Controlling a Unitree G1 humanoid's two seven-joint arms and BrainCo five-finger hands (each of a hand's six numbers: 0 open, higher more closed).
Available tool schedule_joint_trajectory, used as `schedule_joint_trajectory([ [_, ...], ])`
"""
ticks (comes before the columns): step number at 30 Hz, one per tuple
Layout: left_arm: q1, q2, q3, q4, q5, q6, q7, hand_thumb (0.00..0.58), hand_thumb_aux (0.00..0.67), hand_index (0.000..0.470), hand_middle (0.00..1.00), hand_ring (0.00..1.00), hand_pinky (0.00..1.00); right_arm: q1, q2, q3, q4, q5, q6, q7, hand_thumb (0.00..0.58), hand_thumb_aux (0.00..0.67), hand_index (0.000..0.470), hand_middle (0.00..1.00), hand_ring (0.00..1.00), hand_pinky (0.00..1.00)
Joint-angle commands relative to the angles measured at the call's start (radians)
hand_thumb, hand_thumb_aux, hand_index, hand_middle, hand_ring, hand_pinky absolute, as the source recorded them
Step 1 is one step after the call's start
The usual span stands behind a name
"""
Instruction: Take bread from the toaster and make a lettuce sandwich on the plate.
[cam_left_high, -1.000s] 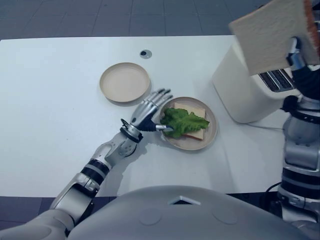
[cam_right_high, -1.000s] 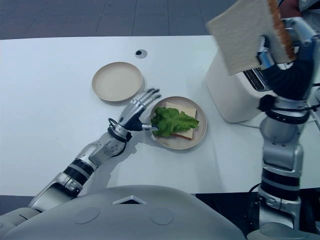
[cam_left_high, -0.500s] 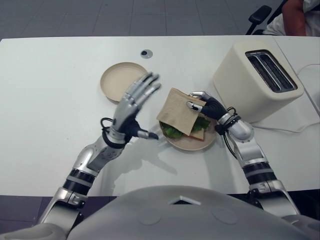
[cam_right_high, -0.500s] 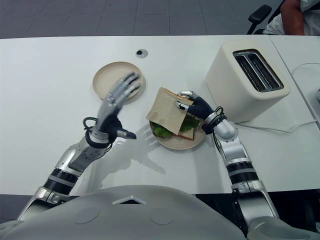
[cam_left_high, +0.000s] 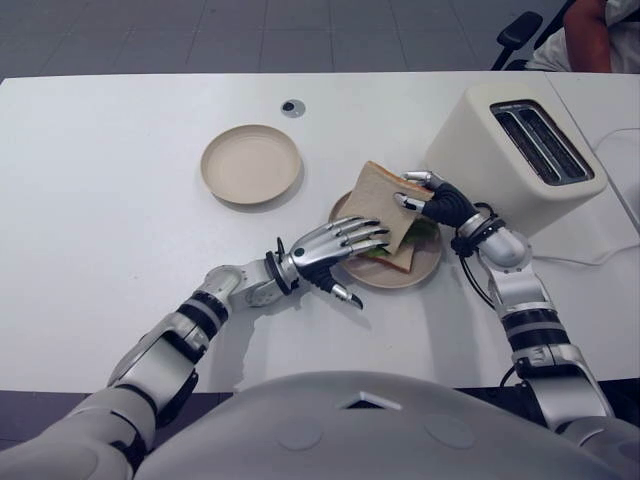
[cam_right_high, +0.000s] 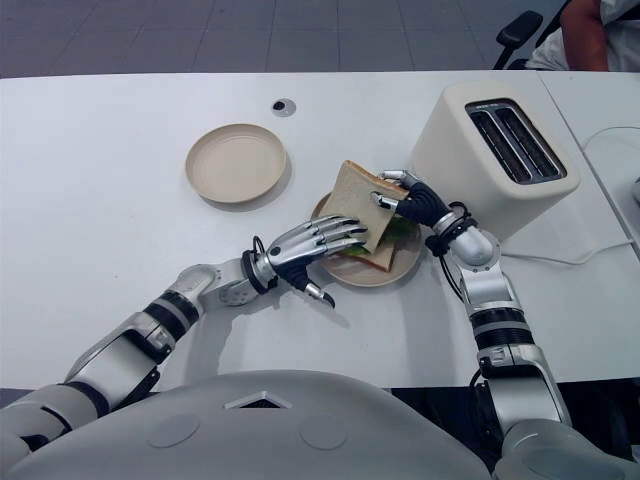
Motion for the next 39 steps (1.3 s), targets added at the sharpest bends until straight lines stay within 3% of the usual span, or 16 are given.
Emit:
schedule_joint_trajectory([
  [1,0.017,0.005,-0.062,0.037,0.012,-0.004,-0.024,0.000,0.000,0.000,0.00,0.00,0.00,0.019,0.000,0.029,0.012,-0.106,-0.039,-0.049,0.000,0.000,0.000,0.58,0.58,0.58],
  [2,0.028,0.011,-0.071,0.022,0.003,-0.018,-0.033,0.018,0.011,0.007,0.00,0.00,0.00,0.005,-0.003,0.008,0.019,-0.145,-0.053,-0.113,0.000,0.000,0.000,0.00,0.00,0.00],
  [8,0.114,0.067,-0.083,-0.105,-0.072,-0.068,-0.108,0.288,0.194,0.136,0.00,0.00,0.00,-0.058,-0.034,-0.192,-0.134,-0.562,-0.045,-0.753,0.000,0.000,0.000,0.00,0.00,0.00],
  [12,0.132,0.084,-0.067,-0.177,-0.098,-0.068,-0.137,0.307,0.210,0.147,0.00,0.00,0.00,-0.022,0.007,-0.257,-0.296,-0.632,-0.022,-0.905,0.000,0.000,0.000,0.00,0.00,0.00],
  [17,0.160,0.095,-0.004,-0.315,-0.113,-0.073,-0.081,0.212,0.137,0.096,0.00,0.00,0.00,0.059,0.032,-0.244,-0.461,-0.524,-0.078,-0.863,0.000,0.000,0.000,0.00,0.00,0.00],
  [18,0.174,0.097,0.021,-0.364,-0.133,-0.083,-0.070,0.092,0.055,0.039,0.00,0.00,0.00,0.082,0.033,-0.204,-0.472,-0.430,-0.100,-0.794,0.000,0.000,0.000,0.15,0.15,0.15],
  [19,0.192,0.099,0.043,-0.415,-0.165,-0.096,-0.069,0.062,0.037,0.026,0.00,0.00,0.00,0.110,0.027,-0.153,-0.484,-0.309,-0.125,-0.710,0.000,0.000,0.000,0.89,0.89,0.89],
  [20,0.213,0.101,0.060,-0.467,-0.219,-0.113,-0.081,0.031,0.018,0.013,0.00,0.00,0.00,0.146,0.012,-0.107,-0.499,-0.178,-0.146,-0.616,0.343,0.242,0.170,1.00,1.00,1.00],
  [21,0.235,0.106,0.068,-0.517,-0.287,-0.128,-0.105,0.005,0.003,0.002,0.00,0.00,0.00,0.185,-0.012,-0.070,-0.515,-0.073,-0.169,-0.535,0.578,0.631,0.442,1.00,1.00,1.00],
  [22,0.259,0.119,0.056,-0.569,-0.386,-0.141,-0.146,0.000,0.000,0.000,0.00,0.00,0.00,0.227,-0.042,-0.047,-0.530,0.011,-0.197,-0.464,0.580,0.670,0.470,1.00,1.00,1.00],
  [24,0.303,0.163,0.007,-0.647,-0.586,-0.151,-0.242,0.000,0.000,0.000,0.01,0.01,0.01,0.312,-0.108,-0.037,-0.532,0.126,-0.252,-0.329,0.580,0.670,0.470,1.00,1.00,1.00],
  [25,0.324,0.188,-0.001,-0.662,-0.661,-0.147,-0.287,0.005,0.003,0.002,0.15,0.15,0.15,0.358,-0.146,-0.043,-0.511,0.149,-0.280,-0.267,0.580,0.670,0.470,1.00,1.00,1.00],
  [27,0.350,0.223,0.030,-0.644,-0.734,-0.130,-0.356,0.436,0.336,0.236,0.53,0.53,0.53,0.439,-0.213,-0.033,-0.442,0.165,-0.333,-0.141,0.580,0.670,0.470,1.00,1.00,1.00],
  [28,0.356,0.233,0.047,-0.627,-0.752,-0.122,-0.386,0.520,0.455,0.319,0.88,0.88,0.88,0.463,-0.235,-0.025,-0.401,0.165,-0.354,-0.091,0.580,0.670,0.470,1.00,1.00,1.00],
  [29,0.360,0.239,0.056,-0.605,-0.766,-0.117,-0.413,0.577,0.623,0.437,1.00,1.00,1.00,0.474,-0.249,-0.018,-0.359,0.160,-0.367,-0.050,0.580,0.670,0.470,1.00,1.00,1.00],
  [39,0.393,0.154,0.015,-0.316,-0.694,-0.097,-0.617,0.580,0.670,0.470,1.00,1.00,1.00,0.470,-0.264,0.064,-0.060,-0.015,-0.412,0.140,0.580,0.670,0.470,1.00,1.00,1.00],
])
